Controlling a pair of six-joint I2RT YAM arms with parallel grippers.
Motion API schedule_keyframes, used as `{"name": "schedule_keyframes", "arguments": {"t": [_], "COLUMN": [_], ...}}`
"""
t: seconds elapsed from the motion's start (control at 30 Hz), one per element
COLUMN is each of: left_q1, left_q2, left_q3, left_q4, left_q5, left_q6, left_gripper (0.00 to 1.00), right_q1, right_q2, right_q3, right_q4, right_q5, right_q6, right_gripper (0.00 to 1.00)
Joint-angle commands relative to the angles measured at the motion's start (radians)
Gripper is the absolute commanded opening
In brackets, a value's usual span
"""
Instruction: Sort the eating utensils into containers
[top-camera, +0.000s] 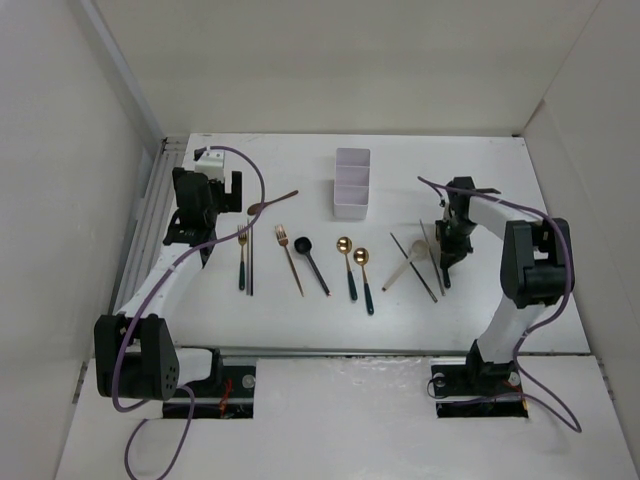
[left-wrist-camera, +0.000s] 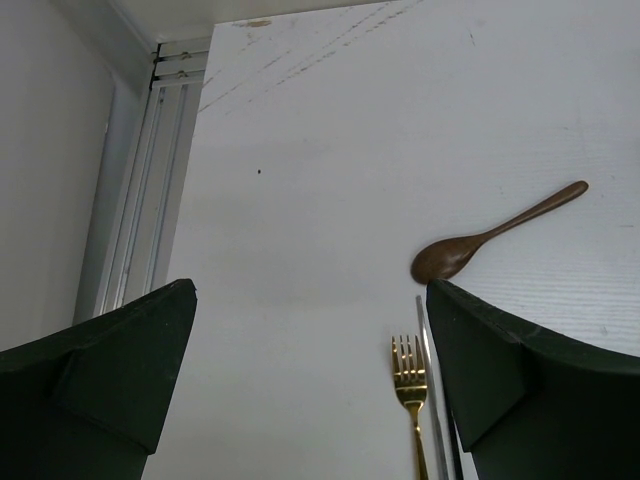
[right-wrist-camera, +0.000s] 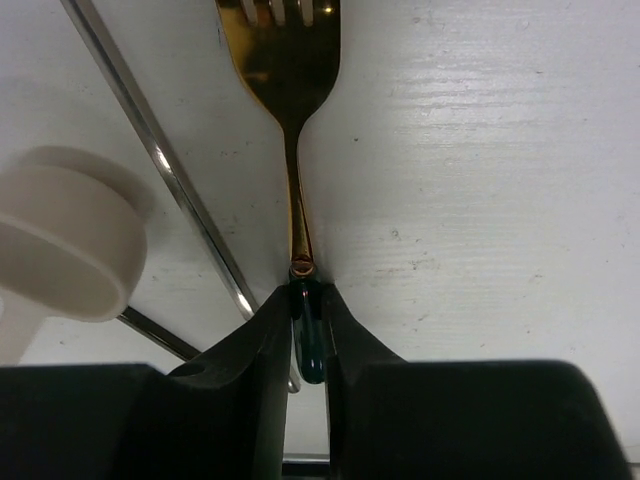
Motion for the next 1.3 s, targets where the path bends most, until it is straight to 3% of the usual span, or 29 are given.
{"name": "schedule_keyframes", "arguments": {"t": [0.0, 0.27, 0.37, 0.43, 0.5, 0.53, 0.63, 0.77, 1.0, 1.27], "left_q1": [-0.003, -0.003, -0.003, -0.003, -0.003, -0.003, -0.003, -0.003, -0.003, -0.003], "left_q2": [-0.032, -0.032, -0.032, -0.032, -0.032, -0.032, -0.032, -0.05, -0.07, -0.07], "left_q3": [-0.004, -0.004, -0.004, -0.004, -0.004, -0.004, -0.004, -0.004, -0.049, -0.067], "left_q4": [0.04, 0.04, 0.029, 0.017, 0.008, 0.008, 0.008, -0.001, -0.001, -0.001], "left_q5": [-0.012, -0.012, -0.012, -0.012, -0.012, -0.012, -0.012, -0.012, -0.023, -0.023], "left_q6": [0.008, 0.008, 0.008, 0.008, -0.003, -0.003, -0.014, -0.014, -0.034, -0.052], "left_gripper": [1.0, 1.0, 1.0, 1.0, 1.0, 1.0, 1.0, 1.0, 1.0, 1.0], "right_q1": [0.008, 0.072, 0.144, 0.187, 0.25, 0.268, 0.321, 0.354, 0.394, 0.448], "right_q2": [0.024, -0.226, -0.277, -0.326, -0.351, -0.351, -0.274, -0.139, 0.027, 0.083], "right_q3": [0.009, 0.158, 0.181, 0.166, 0.109, 0.094, 0.081, 0.129, 0.175, 0.155], "right_q4": [0.05, 0.233, 0.378, 0.574, 0.735, 0.895, 1.151, 1.331, 1.426, 1.448], "right_q5": [0.102, 0.268, 0.28, 0.28, 0.242, 0.224, 0.091, -0.081, -0.161, -0.027], "right_q6": [0.015, 0.064, 0.064, 0.064, 0.064, 0.073, 0.087, 0.125, 0.107, 0.064], "right_gripper": [0.0, 0.0, 0.0, 0.0, 0.0, 0.0, 0.0, 0.0, 0.0, 0.0]}}
